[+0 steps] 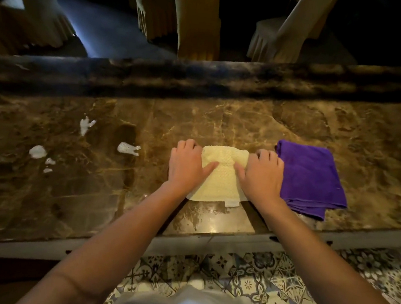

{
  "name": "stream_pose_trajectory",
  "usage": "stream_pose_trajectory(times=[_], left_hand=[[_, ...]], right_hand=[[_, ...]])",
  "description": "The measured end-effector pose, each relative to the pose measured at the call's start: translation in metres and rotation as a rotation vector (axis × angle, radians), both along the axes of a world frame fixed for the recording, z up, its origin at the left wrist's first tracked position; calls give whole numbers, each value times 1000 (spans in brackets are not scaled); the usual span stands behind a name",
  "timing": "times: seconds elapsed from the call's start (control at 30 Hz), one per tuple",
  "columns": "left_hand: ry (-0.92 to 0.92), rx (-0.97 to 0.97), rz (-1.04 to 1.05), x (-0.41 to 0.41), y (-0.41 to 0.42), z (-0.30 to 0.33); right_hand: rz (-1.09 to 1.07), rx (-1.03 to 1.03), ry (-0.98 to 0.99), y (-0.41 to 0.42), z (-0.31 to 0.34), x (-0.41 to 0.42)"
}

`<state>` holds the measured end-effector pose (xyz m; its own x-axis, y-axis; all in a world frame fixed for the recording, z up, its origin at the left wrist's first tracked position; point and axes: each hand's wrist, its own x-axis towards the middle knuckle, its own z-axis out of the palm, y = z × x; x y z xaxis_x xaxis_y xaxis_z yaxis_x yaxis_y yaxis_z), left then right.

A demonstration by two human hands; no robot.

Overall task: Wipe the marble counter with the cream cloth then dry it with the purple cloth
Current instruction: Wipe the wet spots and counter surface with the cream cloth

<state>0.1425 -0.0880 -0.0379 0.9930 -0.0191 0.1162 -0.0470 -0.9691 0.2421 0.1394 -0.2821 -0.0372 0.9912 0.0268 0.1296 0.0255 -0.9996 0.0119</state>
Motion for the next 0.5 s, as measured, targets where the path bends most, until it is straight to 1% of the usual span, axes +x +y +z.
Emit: stream_pose_trajectory(times=[0.03, 0.1, 0.17, 0.23, 0.3, 0.37, 0.43, 0.5], left_hand=[[18, -25, 12, -1, -2, 2], [87, -163, 57, -2, -5, 6], [138, -383, 109, -6, -8, 12], [132, -609, 142, -13, -7, 16], [148, -867, 183, -22, 0, 21], [213, -1179, 255, -32, 9, 29], [290, -1510, 285, -42, 20, 39], [339, -1730, 266, -51, 33, 47]], right_hand=[[-3, 20, 0, 1, 3, -2], [-18, 140, 26, 3, 7, -4], [-41, 387, 85, 4, 10, -4], [-103, 712, 199, 4, 15, -2], [-190, 1048, 330, 4, 23, 1], [-228, 1301, 449, 6, 34, 2], [-201, 1494, 539, 12, 48, -1], [-144, 1604, 618, 23, 60, -6]])
